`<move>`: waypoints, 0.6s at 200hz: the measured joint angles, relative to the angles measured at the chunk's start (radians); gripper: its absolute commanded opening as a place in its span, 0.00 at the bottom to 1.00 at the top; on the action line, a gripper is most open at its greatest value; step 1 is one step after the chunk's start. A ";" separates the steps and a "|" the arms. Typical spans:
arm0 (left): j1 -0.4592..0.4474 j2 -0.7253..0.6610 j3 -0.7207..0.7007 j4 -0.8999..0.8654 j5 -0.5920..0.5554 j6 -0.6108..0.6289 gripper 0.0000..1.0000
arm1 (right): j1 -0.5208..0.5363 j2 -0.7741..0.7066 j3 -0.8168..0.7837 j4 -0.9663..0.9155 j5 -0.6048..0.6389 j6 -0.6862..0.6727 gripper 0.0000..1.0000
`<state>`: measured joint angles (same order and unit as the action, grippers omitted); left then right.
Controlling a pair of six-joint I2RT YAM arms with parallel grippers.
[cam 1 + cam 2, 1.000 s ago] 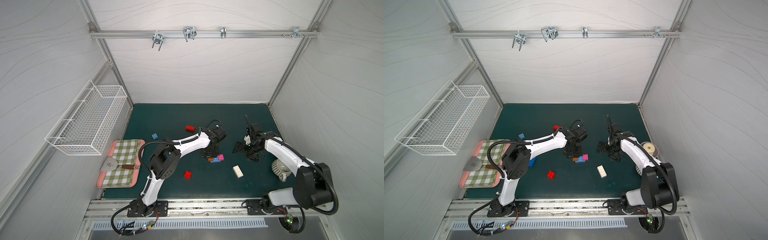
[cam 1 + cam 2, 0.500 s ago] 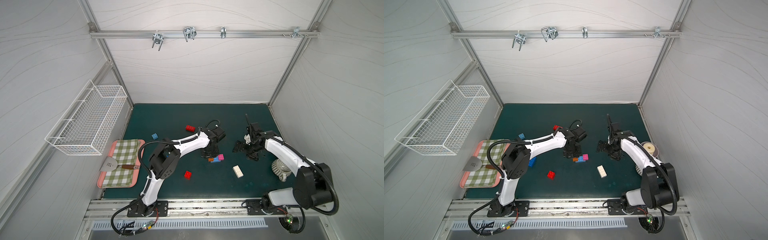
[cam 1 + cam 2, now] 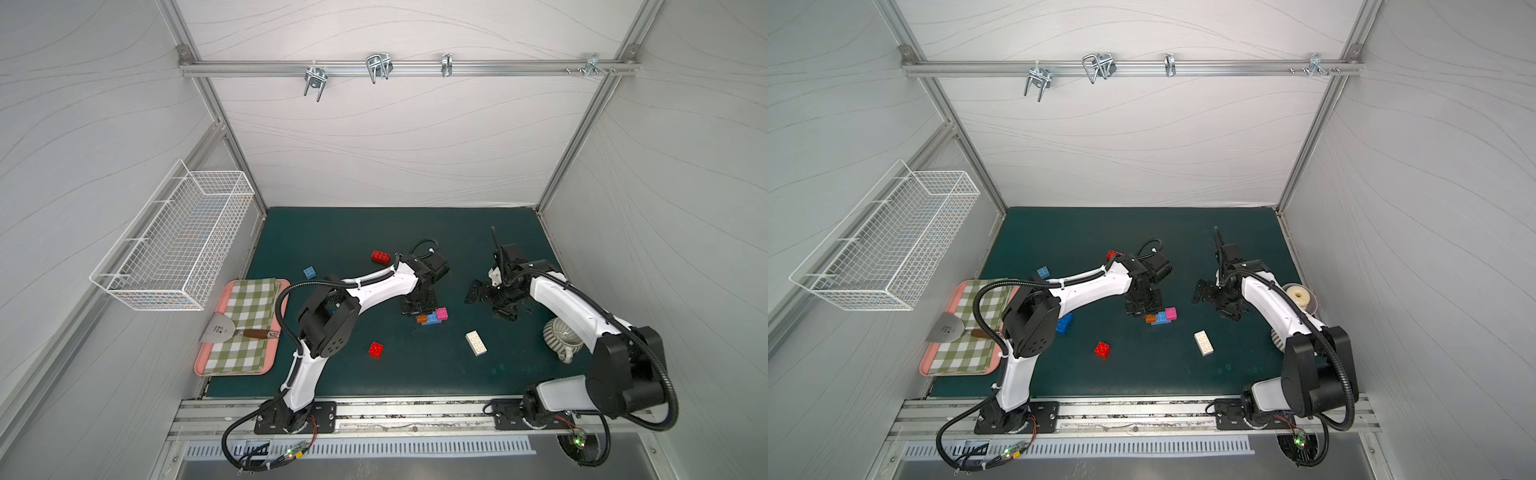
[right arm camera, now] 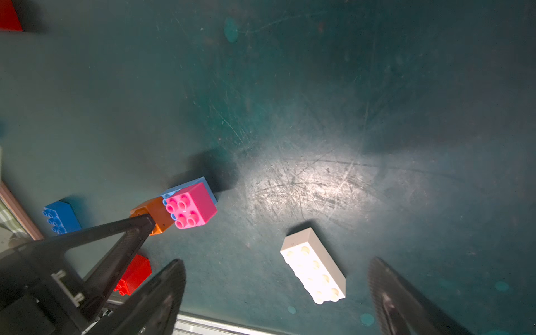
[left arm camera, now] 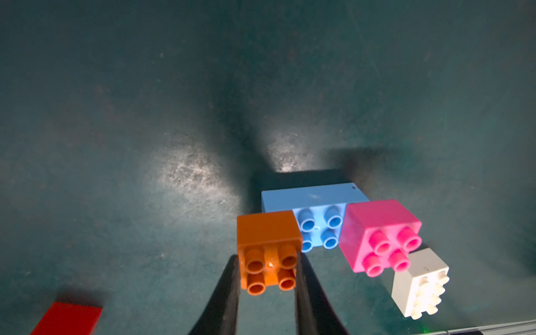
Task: Assemble a carrot with lego
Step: Assemble the lego brick with the lego brick.
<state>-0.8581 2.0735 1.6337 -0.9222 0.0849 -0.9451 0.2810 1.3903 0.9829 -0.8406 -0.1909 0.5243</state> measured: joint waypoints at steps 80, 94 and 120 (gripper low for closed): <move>0.000 -0.001 0.005 -0.006 -0.013 0.014 0.27 | 0.000 0.000 0.015 -0.007 0.006 0.001 0.99; 0.000 -0.001 0.008 -0.010 -0.021 0.018 0.29 | 0.000 0.000 0.015 -0.007 0.007 0.001 0.99; 0.000 -0.001 0.008 -0.014 -0.027 0.025 0.34 | 0.000 0.000 0.015 -0.008 0.007 0.001 0.99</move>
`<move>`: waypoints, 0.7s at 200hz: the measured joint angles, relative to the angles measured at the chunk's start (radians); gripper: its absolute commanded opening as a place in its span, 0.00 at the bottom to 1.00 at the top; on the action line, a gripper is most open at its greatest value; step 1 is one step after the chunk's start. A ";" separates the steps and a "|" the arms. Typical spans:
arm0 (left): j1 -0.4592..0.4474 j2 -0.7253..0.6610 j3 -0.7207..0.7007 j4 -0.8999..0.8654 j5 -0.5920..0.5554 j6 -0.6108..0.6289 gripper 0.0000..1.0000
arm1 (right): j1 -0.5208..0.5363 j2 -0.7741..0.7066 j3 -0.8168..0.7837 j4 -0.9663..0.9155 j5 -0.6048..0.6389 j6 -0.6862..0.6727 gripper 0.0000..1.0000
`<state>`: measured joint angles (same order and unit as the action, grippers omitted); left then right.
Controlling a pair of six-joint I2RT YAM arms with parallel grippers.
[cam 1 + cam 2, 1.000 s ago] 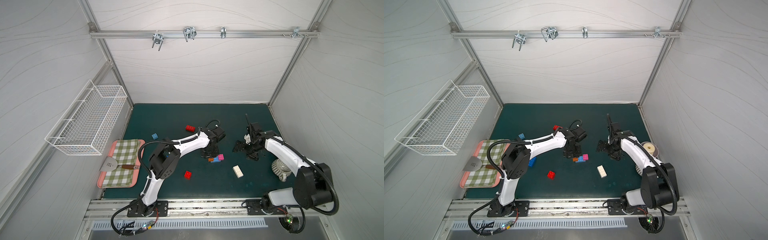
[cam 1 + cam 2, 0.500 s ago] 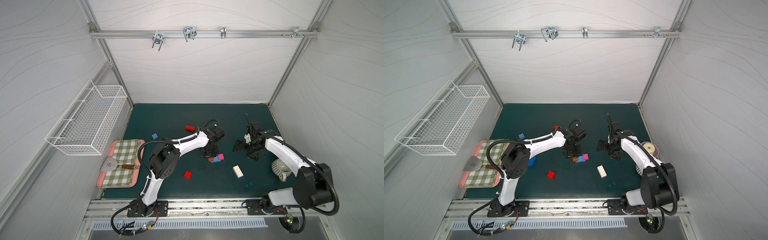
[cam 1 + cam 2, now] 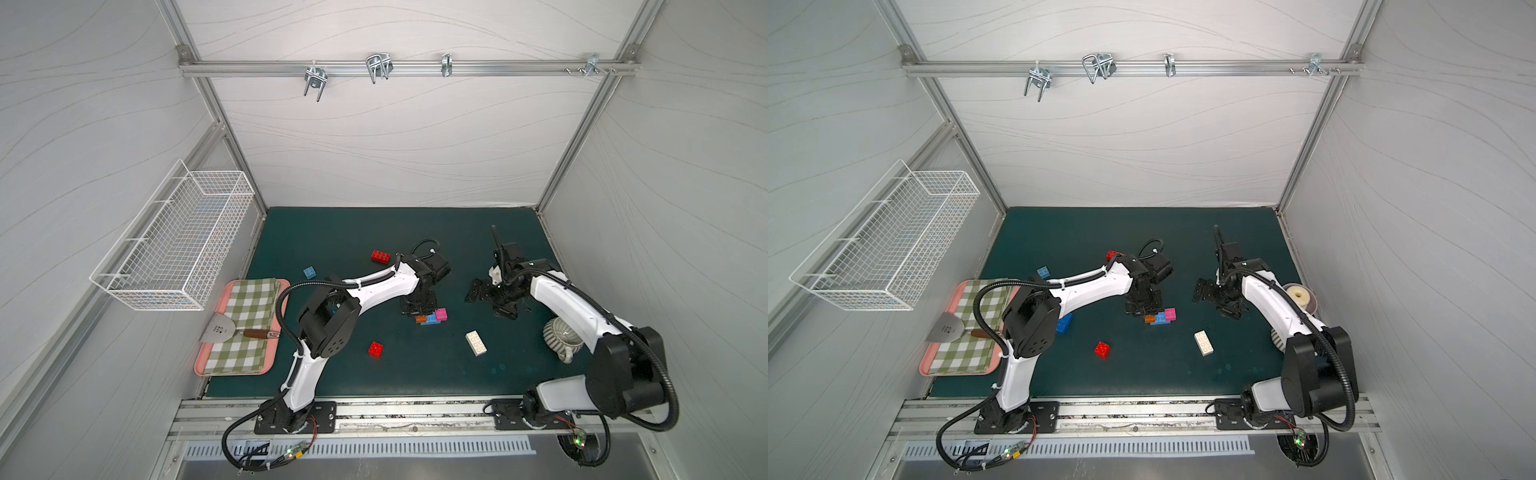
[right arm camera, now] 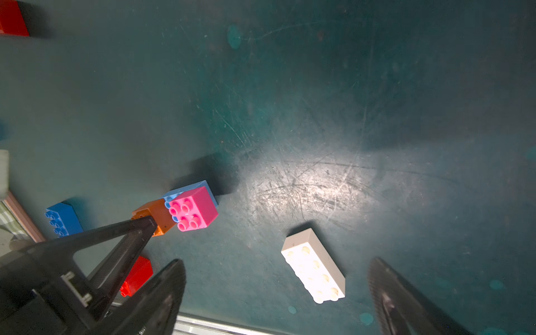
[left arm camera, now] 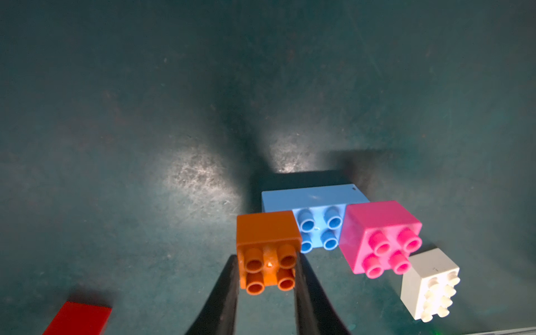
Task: Assemble a carrot with lego
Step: Assemble the lego brick with the lego brick.
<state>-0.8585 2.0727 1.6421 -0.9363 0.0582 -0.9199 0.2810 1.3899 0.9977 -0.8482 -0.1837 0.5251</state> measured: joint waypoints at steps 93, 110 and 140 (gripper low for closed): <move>0.000 -0.016 0.005 0.000 -0.027 0.006 0.54 | 0.031 0.000 0.008 -0.003 0.005 -0.034 0.99; 0.001 -0.051 0.005 -0.007 -0.043 0.011 0.60 | 0.106 0.009 0.053 -0.014 0.016 -0.082 0.99; 0.020 -0.185 -0.055 0.007 -0.055 0.008 0.71 | 0.272 0.057 0.138 -0.008 0.036 -0.189 0.99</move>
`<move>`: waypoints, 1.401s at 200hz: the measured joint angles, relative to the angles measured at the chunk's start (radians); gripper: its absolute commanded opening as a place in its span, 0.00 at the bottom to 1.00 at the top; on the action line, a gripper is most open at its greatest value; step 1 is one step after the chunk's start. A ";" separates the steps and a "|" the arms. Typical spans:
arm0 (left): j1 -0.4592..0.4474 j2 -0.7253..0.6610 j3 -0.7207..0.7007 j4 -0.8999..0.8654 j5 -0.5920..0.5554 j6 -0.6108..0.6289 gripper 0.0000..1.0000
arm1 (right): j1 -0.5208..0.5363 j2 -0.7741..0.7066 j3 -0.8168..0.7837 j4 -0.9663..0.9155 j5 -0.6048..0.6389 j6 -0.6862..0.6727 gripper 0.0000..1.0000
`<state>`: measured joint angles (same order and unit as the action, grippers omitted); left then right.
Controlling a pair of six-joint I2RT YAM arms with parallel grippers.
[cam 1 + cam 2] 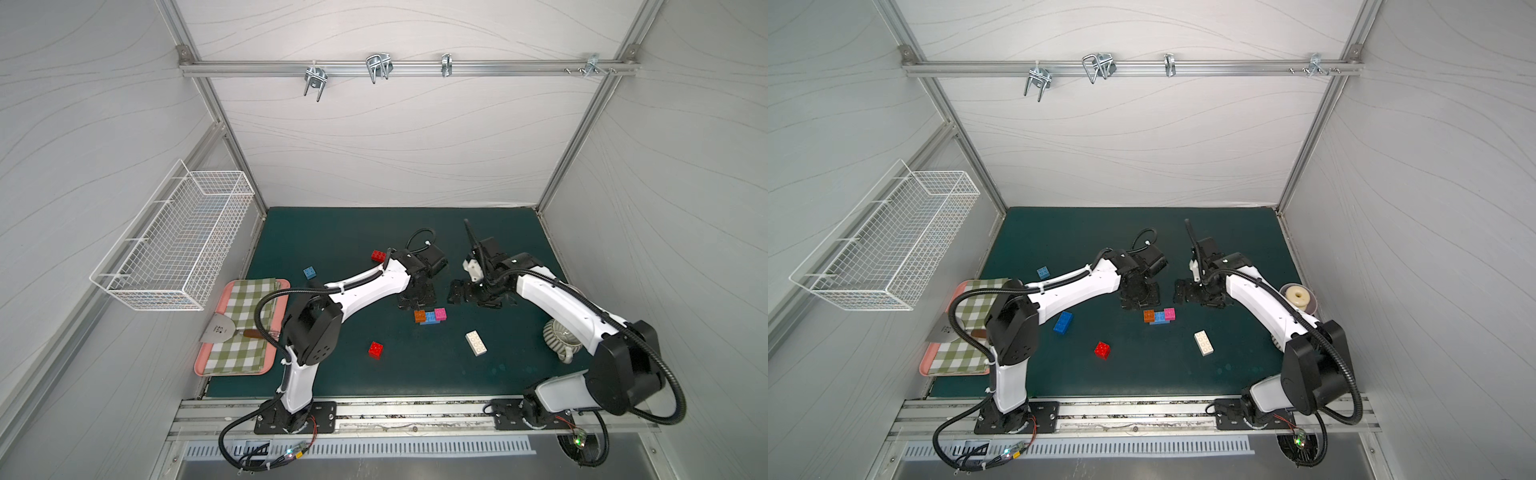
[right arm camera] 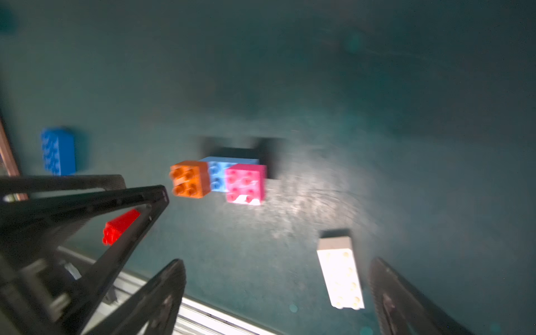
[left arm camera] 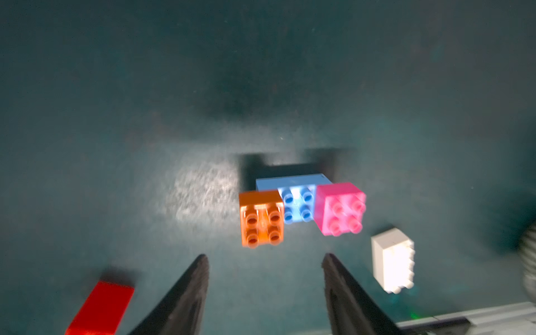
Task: Assemble a carrot with lego
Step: Assemble the lego brick with the lego brick, then move the lego brick at the center of the board.
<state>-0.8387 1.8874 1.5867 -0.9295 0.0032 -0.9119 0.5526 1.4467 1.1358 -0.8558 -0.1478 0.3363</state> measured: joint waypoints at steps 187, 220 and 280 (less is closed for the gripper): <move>0.285 -0.423 -0.460 -0.002 -0.010 0.047 0.90 | 0.356 0.258 -0.024 0.210 0.353 -0.629 0.99; 0.297 -0.423 -0.462 0.003 -0.010 0.055 0.90 | 0.340 0.333 0.034 0.227 0.404 -0.644 0.99; 0.319 -0.423 -0.469 0.005 -0.006 0.080 0.90 | 0.231 0.414 0.129 0.225 0.430 -0.634 0.99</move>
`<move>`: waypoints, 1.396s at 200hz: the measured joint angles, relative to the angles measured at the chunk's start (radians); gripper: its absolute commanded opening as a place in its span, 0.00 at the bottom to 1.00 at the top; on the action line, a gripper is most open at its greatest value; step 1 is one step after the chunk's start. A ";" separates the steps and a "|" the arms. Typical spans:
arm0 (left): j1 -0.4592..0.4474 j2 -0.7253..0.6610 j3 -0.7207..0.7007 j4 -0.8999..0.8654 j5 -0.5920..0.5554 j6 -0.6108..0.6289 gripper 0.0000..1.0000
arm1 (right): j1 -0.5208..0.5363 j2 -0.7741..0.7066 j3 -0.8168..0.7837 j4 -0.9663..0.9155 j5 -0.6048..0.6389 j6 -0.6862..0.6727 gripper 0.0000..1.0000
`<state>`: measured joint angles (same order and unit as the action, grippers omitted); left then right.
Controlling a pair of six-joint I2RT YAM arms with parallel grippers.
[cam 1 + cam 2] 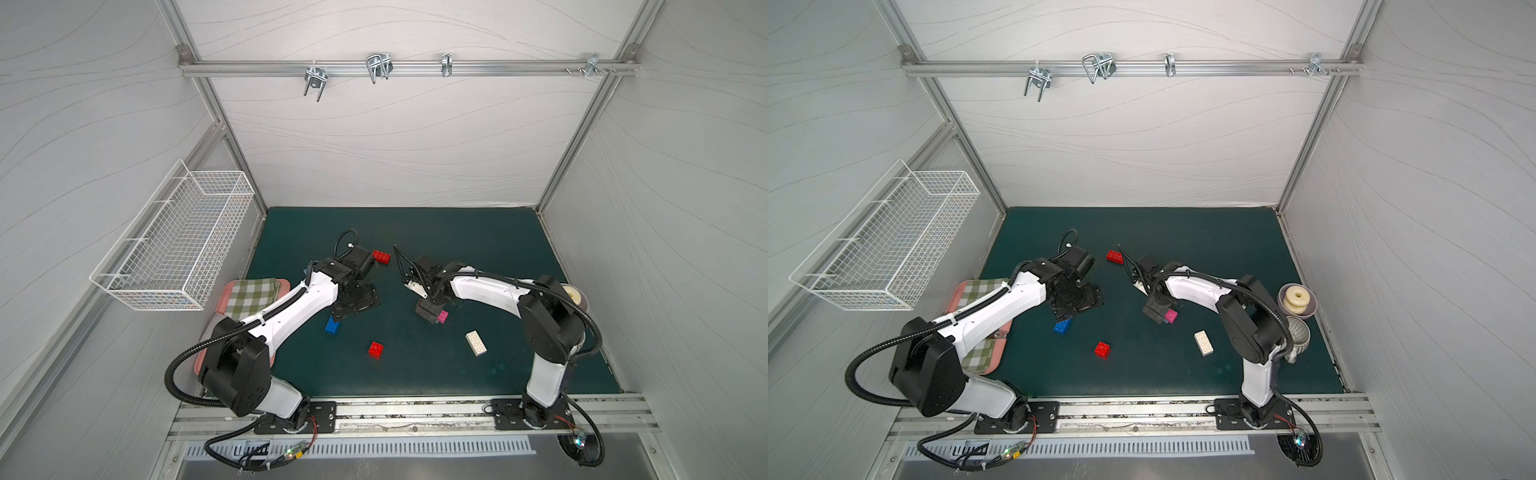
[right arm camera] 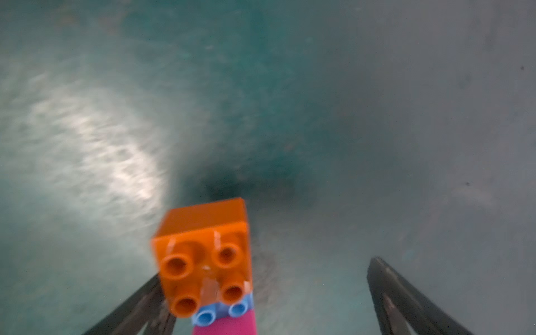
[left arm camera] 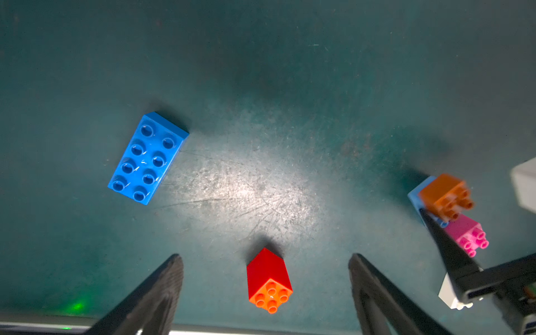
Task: Assemble a carrot with lego
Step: Move the lego brick at the center of the board.
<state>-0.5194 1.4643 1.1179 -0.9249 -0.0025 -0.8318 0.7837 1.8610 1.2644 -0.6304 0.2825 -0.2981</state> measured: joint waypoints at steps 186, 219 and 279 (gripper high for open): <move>0.040 0.011 0.000 -0.004 0.014 0.063 0.91 | -0.162 0.001 -0.025 -0.089 0.015 0.127 0.99; 0.078 0.013 -0.001 -0.020 0.013 0.069 0.92 | -0.154 -0.031 -0.001 -0.141 -0.035 0.178 0.99; 0.151 0.012 -0.005 -0.043 0.049 0.112 0.87 | -0.094 -0.126 0.071 -0.231 -0.152 0.283 0.99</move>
<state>-0.3679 1.4761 1.1126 -0.9676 0.0467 -0.7197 0.6899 1.7351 1.3354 -0.8616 0.1307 -0.0147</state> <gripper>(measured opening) 0.880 0.993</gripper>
